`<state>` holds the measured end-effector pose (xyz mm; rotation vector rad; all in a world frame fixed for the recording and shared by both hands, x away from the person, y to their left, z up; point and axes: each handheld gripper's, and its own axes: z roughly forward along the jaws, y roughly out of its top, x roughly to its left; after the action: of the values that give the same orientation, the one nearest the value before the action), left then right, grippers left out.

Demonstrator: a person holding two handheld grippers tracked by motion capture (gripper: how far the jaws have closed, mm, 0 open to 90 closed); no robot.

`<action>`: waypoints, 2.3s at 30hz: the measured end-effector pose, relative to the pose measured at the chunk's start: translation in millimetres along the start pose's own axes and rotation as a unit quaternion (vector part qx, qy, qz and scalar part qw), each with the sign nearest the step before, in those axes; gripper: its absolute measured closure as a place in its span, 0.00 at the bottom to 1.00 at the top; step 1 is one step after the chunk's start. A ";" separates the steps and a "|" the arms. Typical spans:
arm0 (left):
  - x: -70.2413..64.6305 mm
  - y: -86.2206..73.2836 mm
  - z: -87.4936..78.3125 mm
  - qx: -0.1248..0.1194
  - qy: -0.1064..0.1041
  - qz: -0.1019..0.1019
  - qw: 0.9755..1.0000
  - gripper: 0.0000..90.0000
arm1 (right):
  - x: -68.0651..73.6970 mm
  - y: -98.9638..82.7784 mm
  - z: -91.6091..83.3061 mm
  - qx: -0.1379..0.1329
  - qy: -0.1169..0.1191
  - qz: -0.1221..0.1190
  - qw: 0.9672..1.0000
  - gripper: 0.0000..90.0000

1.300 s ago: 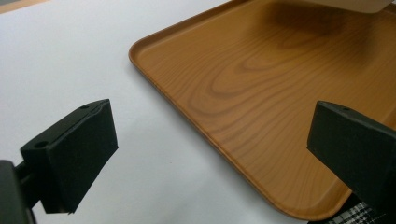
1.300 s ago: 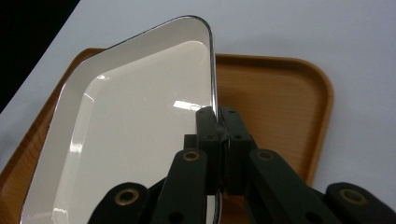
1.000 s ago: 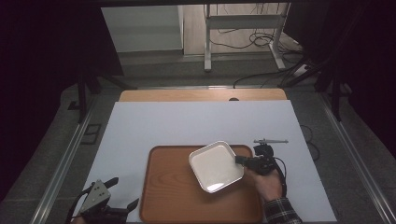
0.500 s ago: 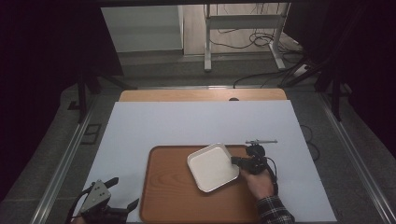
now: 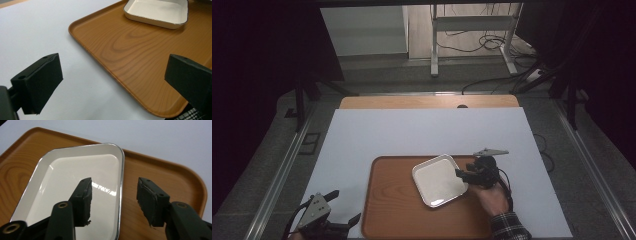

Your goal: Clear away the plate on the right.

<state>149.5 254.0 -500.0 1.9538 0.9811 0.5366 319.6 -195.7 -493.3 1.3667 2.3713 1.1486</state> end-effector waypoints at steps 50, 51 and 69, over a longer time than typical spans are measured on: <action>-1.7 0.9 1.3 0.003 0.002 0.009 1.000 0.01 | 79.0 -46.9 -11.6 0.077 0.083 -0.149 0.982 0.99; -1.9 0.9 1.4 0.003 0.002 0.010 1.000 0.01 | 79.3 -47.3 -9.6 0.079 0.083 -0.152 0.982 0.99; -2.2 1.0 1.7 0.004 0.003 0.011 1.000 0.02 | 95.6 -39.9 17.7 0.079 0.093 -0.181 0.976 0.99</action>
<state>149.8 251.1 -500.0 1.9732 0.9676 0.5510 247.9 -121.3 -512.5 0.8394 2.7458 1.0384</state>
